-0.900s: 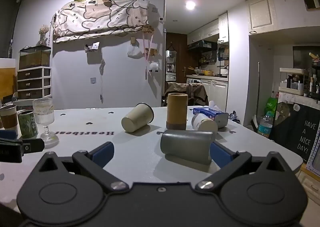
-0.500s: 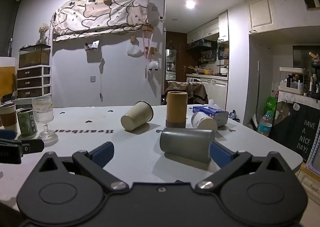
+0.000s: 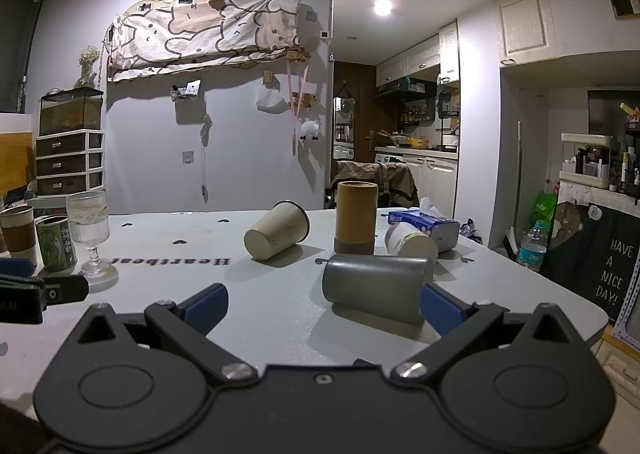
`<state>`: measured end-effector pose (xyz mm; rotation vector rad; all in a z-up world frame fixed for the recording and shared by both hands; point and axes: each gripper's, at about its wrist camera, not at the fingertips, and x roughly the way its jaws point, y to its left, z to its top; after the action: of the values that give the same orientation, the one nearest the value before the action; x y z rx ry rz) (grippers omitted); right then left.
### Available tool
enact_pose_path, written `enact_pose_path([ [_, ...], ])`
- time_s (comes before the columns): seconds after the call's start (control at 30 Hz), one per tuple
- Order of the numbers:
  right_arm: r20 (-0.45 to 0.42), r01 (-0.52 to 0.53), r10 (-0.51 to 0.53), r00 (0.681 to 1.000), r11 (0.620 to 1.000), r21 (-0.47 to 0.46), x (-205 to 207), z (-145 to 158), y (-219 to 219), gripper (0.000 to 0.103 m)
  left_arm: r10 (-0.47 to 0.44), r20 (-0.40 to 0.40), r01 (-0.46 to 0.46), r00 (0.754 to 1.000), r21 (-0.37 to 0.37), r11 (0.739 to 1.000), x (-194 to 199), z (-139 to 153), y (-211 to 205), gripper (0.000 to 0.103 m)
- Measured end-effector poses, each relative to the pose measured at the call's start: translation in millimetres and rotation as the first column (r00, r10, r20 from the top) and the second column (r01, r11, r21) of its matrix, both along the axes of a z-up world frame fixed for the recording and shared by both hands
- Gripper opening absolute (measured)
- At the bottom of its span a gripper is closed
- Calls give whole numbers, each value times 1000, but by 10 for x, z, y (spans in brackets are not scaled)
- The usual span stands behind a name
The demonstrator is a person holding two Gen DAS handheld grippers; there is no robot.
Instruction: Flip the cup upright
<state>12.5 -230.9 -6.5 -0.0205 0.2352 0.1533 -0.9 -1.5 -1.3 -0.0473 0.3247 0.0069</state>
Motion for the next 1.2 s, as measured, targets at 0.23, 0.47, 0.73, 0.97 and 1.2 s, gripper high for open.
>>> enact_pose_path([
  [0.23, 1, -2, 2, 1000, 1000, -1, -4, -7, 14, 103, 1, -1, -1, 1000, -3, 1000, 0, -4, 13, 103],
  [0.47, 0, -3, 3, 1000, 1000, 0, -4, -12, 18, 103, 2, 0, -2, 1000, -4, 1000, -1, -4, 23, 103],
  [0.73, 0, -7, 7, 1000, 1000, 2, -4, -17, 30, 103, 2, 0, -2, 1000, -4, 1000, -2, -4, 20, 103],
  [0.97, 0, -7, 7, 1000, 1000, 3, -4, -14, 28, 103, 2, 0, -2, 1000, -4, 1000, -2, -5, 20, 103],
  [1.2, -1, -7, 7, 1000, 1000, 3, -3, -14, 28, 103, 2, 0, -2, 1000, -4, 1000, -2, -5, 20, 103],
])
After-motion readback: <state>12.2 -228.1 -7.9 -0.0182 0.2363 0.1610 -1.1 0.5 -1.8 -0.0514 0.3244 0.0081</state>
